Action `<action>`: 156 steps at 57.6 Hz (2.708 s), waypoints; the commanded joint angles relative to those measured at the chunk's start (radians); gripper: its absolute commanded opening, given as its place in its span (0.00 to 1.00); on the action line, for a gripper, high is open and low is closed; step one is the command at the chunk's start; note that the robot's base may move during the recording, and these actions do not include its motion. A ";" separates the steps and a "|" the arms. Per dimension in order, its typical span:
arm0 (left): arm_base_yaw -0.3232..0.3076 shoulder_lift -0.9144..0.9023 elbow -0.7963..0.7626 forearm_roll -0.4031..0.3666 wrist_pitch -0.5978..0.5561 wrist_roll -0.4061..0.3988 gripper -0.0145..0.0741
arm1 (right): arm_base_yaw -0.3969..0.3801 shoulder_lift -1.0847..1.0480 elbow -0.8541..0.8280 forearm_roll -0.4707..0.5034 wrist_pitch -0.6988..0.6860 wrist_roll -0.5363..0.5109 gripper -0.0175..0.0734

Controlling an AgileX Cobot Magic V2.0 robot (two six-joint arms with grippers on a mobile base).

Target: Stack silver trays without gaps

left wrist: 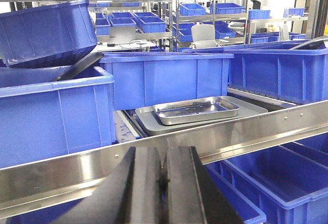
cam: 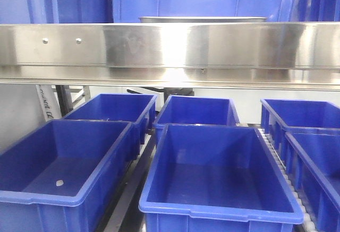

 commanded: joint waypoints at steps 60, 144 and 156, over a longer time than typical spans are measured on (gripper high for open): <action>-0.005 -0.002 -0.001 0.002 -0.014 -0.001 0.16 | -0.067 -0.281 0.684 -0.085 -0.302 -0.007 0.10; -0.005 -0.002 -0.001 0.002 -0.014 -0.001 0.16 | -0.067 -0.281 0.684 -0.102 -0.357 0.053 0.10; -0.005 -0.002 -0.001 0.002 -0.014 -0.001 0.16 | -0.067 -0.281 0.684 -0.102 -0.357 0.053 0.10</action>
